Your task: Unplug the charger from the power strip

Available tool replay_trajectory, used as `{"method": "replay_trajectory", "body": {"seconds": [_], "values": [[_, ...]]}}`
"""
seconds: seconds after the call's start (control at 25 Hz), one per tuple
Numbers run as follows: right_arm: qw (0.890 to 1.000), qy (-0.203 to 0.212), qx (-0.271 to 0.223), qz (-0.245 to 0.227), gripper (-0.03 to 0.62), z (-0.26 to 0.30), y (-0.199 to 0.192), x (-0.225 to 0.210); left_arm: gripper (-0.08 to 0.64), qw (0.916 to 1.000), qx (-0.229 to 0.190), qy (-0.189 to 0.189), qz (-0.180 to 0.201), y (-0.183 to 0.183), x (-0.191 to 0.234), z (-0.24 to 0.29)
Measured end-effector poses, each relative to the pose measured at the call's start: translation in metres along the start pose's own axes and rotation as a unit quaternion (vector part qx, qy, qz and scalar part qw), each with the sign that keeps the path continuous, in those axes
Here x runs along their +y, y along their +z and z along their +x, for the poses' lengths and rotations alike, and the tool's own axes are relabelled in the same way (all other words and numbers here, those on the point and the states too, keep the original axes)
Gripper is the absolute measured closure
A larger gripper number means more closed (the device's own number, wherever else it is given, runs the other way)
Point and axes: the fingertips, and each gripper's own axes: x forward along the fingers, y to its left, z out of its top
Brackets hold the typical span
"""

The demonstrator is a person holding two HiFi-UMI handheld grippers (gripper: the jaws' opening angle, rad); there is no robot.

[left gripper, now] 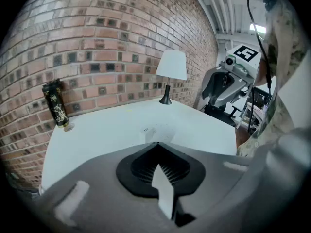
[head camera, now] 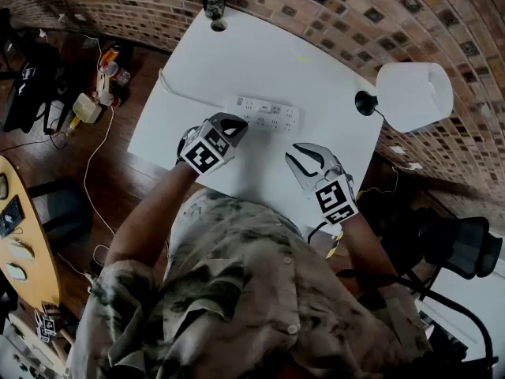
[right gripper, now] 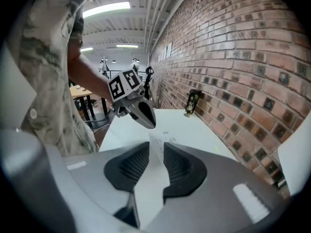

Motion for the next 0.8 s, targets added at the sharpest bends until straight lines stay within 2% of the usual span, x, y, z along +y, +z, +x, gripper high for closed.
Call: {"method": "replay_trajectory", "body": {"seconds": [0.16, 0.48, 0.8], "values": [[0.999, 0.003, 0.043, -0.012, 0.488, 0.050, -0.001, -0.020, 0.558, 0.9986, 0.046, -0.024, 0.016, -0.015, 0.029, 0.024], [0.990, 0.037, 0.115, -0.076, 0.465, 0.123, -0.004, -0.046, 0.560, 0.9879, 0.123, -0.094, 0.008, -0.034, 0.039, 0.056], [0.972, 0.100, 0.178, -0.113, 0.439, 0.163, -0.008, -0.052, 0.563, 0.9828, 0.139, -0.119, -0.028, -0.035, 0.050, 0.058]]}}
